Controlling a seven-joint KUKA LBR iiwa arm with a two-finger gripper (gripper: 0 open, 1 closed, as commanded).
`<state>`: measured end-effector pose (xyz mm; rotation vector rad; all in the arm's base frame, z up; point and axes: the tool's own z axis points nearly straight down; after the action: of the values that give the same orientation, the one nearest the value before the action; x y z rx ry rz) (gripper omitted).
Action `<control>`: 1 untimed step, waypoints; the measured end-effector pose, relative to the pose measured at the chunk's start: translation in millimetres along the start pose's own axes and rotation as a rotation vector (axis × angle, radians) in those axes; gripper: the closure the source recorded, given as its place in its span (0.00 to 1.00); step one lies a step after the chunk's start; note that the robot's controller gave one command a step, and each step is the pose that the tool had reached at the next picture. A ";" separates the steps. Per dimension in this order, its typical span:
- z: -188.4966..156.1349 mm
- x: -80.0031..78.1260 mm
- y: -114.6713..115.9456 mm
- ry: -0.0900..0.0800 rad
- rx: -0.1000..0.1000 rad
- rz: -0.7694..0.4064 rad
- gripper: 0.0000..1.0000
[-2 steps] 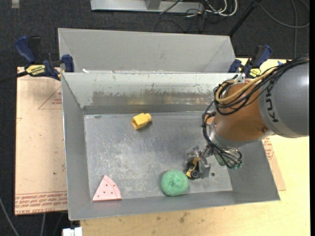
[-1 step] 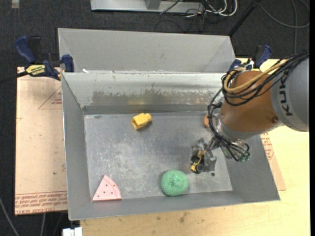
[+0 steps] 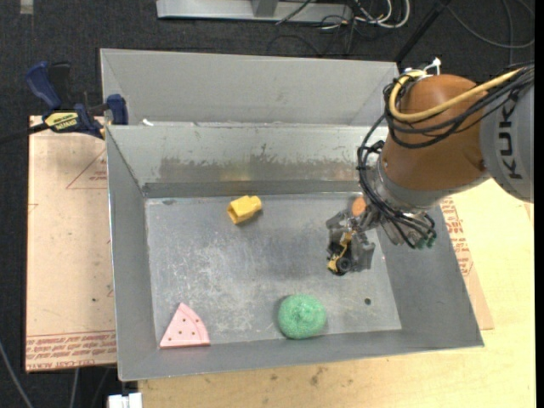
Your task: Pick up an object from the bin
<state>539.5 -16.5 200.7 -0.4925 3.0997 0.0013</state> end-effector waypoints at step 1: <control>0.0 0.0 0.0 0.000 0.000 0.000 1.00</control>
Offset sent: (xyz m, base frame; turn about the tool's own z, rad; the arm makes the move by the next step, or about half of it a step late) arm -0.0081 -0.0022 -0.0068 -0.3999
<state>539.5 -16.5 200.7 -0.4925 3.0997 0.0012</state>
